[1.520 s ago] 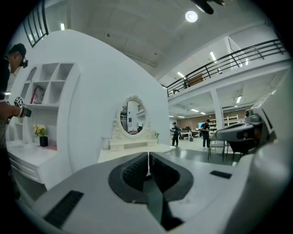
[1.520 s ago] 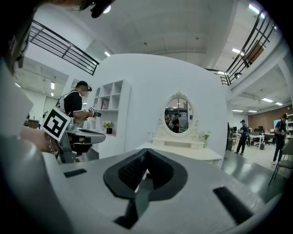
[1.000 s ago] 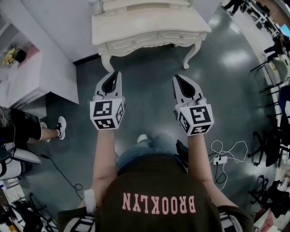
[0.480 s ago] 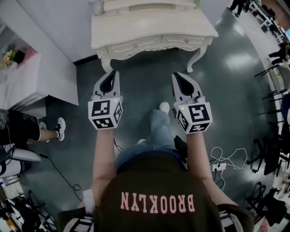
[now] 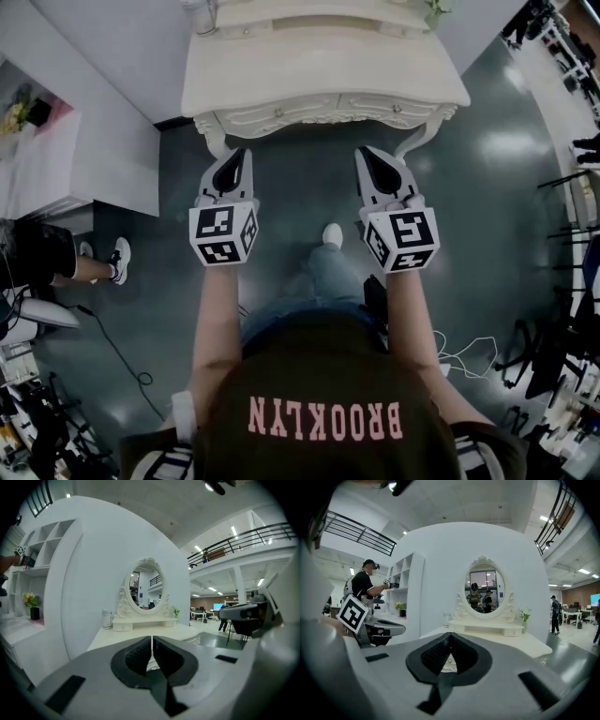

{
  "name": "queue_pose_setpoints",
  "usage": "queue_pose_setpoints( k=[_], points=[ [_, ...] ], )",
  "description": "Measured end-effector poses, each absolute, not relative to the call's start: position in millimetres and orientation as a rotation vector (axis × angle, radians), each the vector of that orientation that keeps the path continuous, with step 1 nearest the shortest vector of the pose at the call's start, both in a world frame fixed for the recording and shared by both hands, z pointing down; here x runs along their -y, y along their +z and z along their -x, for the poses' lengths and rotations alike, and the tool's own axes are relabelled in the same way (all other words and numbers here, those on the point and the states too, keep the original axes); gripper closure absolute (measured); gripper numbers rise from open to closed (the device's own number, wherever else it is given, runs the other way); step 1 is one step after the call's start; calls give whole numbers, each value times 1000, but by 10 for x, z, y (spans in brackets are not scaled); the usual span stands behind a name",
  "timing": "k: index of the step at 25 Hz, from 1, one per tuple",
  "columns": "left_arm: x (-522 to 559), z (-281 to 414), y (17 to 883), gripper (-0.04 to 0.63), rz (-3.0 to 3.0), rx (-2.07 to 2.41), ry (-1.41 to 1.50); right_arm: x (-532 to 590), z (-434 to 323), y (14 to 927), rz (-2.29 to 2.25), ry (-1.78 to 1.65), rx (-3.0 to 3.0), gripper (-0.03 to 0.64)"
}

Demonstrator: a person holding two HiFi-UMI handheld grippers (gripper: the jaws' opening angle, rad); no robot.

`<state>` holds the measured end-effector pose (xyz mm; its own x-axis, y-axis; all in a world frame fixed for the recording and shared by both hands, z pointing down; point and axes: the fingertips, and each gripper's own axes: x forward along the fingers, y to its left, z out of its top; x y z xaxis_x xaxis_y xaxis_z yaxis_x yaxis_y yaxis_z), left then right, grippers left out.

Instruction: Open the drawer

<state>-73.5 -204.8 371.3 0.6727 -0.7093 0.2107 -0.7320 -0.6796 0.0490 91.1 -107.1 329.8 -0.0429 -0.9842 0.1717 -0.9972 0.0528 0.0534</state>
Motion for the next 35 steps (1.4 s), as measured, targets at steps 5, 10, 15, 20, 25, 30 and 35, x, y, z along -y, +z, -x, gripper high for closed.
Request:
queue_pose_setpoints(
  k=[5,10,15,20,25,30,35],
  points=[
    [2394,386,3831,586,-2690,1272,314,1551,-1296,3380,-1981,154,2219,620],
    [2692,22,4014,584,-2605,1300,338,1964,-1676,3503,-1893,187,2265,620],
    [2943,-352,4256,377,-2509,1325,381,2305,-2045,3645,-1815,240,2304,620],
    [3027,-584,4505,377,-2470,1350,456,2505,-2295,3820,-1800,320,2321,620],
    [3102,-628,4699,378,-2439,1361,491,2577,-2319,4017,-1765,376,2324,620],
    [3188,-631,4916,379,-2400,1375,542,2607,-2248,4227,-1727,435,2327,620],
    [3285,-602,5190,379,-2343,1359,601,2724,-2180,4408,-1694,489,2314,620]
  ],
)
